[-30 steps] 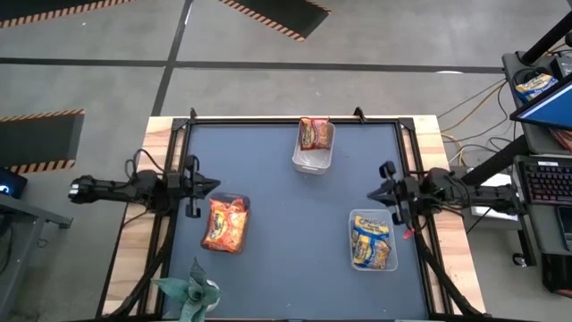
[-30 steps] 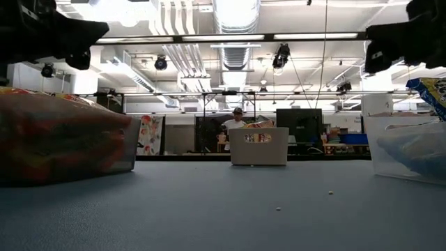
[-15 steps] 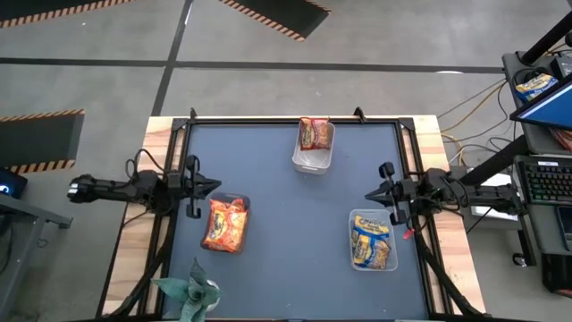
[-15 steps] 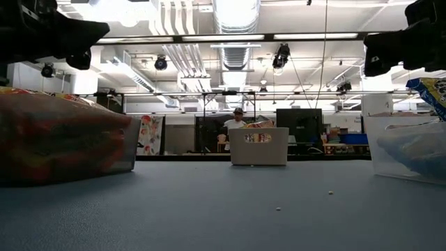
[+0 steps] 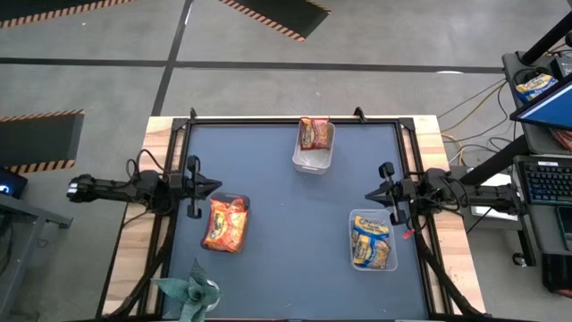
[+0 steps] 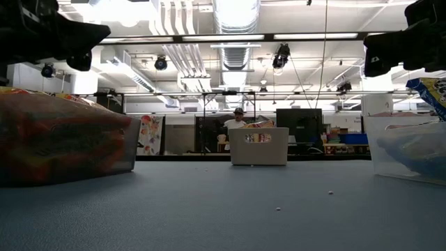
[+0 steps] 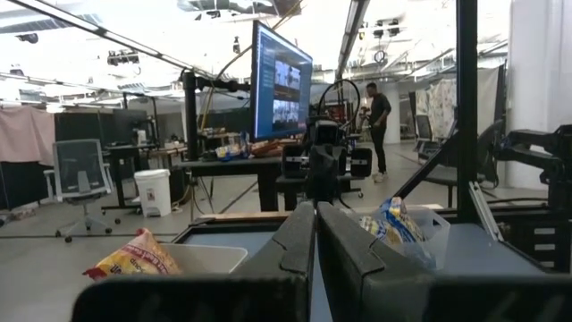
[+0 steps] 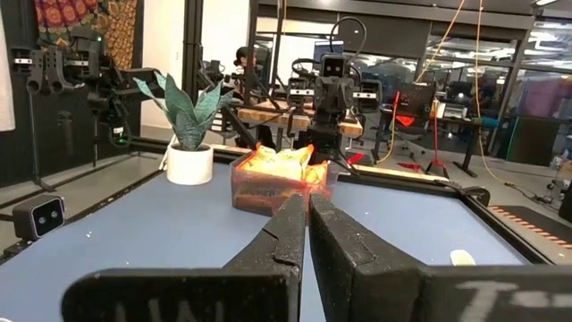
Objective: Sort Maruchan noodles
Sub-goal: Return to Home Position
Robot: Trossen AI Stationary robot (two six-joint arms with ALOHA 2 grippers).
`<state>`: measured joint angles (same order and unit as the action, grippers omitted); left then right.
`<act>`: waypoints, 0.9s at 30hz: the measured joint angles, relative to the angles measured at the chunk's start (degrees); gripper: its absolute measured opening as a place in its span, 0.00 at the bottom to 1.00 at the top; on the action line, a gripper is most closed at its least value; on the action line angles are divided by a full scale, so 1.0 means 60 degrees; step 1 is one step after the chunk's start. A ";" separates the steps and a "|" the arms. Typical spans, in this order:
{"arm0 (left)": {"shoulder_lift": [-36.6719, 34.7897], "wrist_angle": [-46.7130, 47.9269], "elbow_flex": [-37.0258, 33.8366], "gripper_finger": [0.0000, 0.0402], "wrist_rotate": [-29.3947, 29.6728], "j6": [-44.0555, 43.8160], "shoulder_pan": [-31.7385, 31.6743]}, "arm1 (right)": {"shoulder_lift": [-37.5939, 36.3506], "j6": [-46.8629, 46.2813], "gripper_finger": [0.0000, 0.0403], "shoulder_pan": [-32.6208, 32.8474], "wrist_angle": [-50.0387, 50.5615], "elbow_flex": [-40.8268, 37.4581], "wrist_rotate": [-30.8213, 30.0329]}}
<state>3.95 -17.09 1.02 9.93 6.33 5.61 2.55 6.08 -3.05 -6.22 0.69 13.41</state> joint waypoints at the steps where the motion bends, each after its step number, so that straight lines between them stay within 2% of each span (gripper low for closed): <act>1: 0.0015 0.0019 0.0000 0.00 0.0000 0.0000 0.0000 | 0.0000 0.0000 0.02 0.0000 0.0000 0.0000 0.0000; 27: 0.0388 0.0008 0.0000 0.00 0.0000 0.0000 0.0000 | 0.0029 -0.0003 0.02 0.0000 0.0004 -0.0004 0.0000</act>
<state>6.28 -17.04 1.02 9.93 6.33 5.61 2.72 6.07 -3.05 -6.20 0.67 13.41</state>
